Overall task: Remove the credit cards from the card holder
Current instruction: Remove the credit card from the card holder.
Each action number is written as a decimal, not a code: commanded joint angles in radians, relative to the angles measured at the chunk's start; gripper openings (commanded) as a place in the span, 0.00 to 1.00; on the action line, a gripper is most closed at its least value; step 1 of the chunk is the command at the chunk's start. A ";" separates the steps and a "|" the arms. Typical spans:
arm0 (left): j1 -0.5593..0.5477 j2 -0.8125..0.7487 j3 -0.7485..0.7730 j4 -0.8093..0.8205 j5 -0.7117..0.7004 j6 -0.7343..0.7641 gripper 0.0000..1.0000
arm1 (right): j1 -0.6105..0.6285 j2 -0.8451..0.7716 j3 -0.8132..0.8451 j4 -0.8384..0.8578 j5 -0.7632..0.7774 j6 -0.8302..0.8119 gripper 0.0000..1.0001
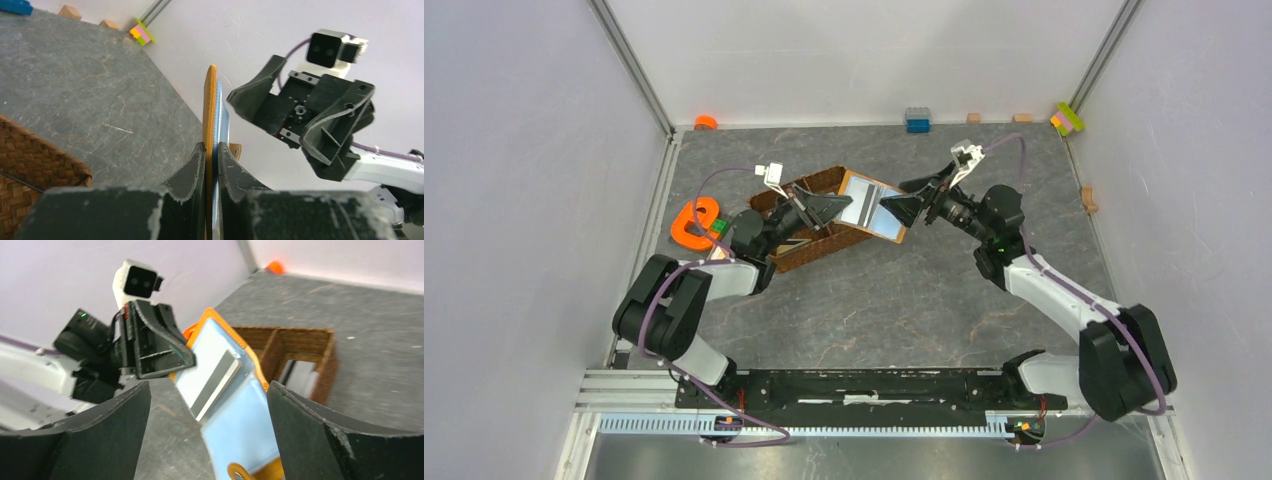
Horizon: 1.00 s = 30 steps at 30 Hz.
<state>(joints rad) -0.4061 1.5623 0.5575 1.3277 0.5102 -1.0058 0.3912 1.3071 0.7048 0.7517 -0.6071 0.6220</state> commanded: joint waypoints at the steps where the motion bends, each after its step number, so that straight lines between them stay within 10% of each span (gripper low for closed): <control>1: -0.012 -0.020 0.050 -0.115 -0.065 0.088 0.02 | -0.003 -0.121 -0.034 -0.194 0.263 -0.187 0.97; 17: -0.224 -0.328 -0.072 -0.595 -0.453 0.388 0.02 | -0.003 -0.266 -0.174 -0.271 0.384 -0.121 0.98; 30: -0.311 -0.174 -0.232 -0.446 -0.662 0.451 0.02 | 0.190 -0.312 -0.259 -0.377 0.447 -0.343 0.98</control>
<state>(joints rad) -0.7017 1.3506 0.3218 0.7631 -0.0696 -0.6212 0.5446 0.9901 0.4385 0.3965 -0.2146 0.3653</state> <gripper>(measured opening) 0.149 0.979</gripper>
